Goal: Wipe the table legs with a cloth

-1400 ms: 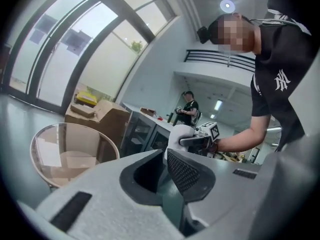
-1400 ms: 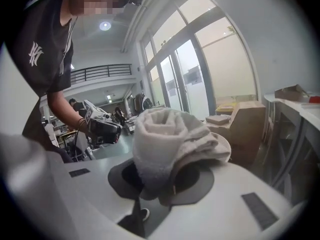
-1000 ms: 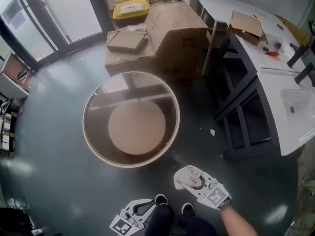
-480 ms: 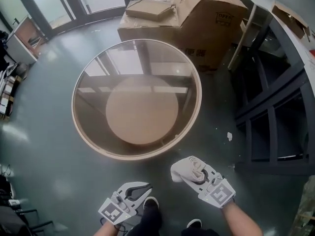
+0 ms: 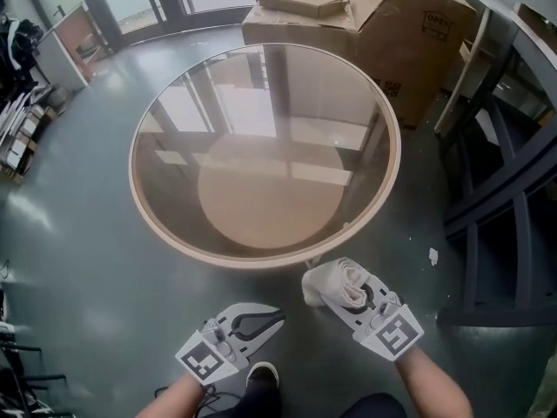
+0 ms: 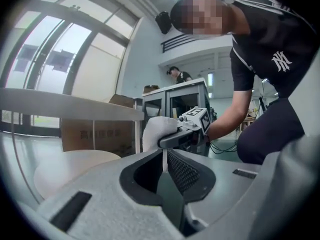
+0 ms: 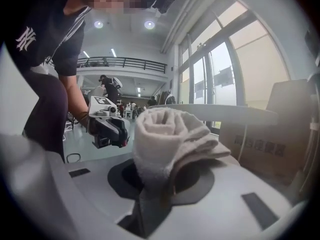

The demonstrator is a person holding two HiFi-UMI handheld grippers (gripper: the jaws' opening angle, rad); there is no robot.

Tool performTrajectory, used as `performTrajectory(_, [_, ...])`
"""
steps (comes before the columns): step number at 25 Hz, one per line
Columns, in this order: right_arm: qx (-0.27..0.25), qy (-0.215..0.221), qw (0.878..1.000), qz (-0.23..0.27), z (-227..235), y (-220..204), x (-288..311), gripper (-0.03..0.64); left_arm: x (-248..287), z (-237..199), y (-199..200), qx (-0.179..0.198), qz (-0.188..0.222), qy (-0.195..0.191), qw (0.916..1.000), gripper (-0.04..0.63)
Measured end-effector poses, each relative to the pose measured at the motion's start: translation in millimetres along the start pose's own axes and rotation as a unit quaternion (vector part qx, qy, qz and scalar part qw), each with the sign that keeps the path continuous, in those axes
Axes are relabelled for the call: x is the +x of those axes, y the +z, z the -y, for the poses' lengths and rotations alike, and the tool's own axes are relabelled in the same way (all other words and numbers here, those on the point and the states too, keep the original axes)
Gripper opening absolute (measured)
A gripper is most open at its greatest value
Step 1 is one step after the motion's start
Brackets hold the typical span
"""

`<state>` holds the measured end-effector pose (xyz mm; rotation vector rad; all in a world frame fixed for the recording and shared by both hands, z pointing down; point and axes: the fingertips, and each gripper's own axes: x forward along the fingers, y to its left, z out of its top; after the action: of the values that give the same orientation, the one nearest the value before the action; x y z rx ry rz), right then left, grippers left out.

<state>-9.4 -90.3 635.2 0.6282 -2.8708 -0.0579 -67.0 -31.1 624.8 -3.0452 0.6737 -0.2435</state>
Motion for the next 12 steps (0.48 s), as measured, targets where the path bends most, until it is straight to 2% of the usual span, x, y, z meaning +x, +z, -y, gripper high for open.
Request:
performTrajectory(3, [0.002,-0.003,1.000,0.007,5,-2,9,0.092,-4,-10,-19,-0.052,-0.016,0.037,0.9978,0.029])
performTrajectory(4, [0.004,-0.006,1.000,0.008,7,-3,12,0.092,-4,-11,-23,-0.054,-0.021,0.048,0.9972,0.029])
performTrajectory(8, [0.007,-0.021,1.000,0.007,13,-5,20,0.092,6,-12,-25,-0.025,-0.016,0.088,0.9956,0.029])
performTrajectory(10, [0.015,-0.026,1.000,-0.001,15,-9,23,0.092,18,-5,-19,-0.004,0.004,0.089,0.9960,0.029])
performTrajectory(12, [0.025,-0.023,0.999,-0.005,15,-12,26,0.092,29,1,-8,0.044,0.030,0.076,0.9957,0.029])
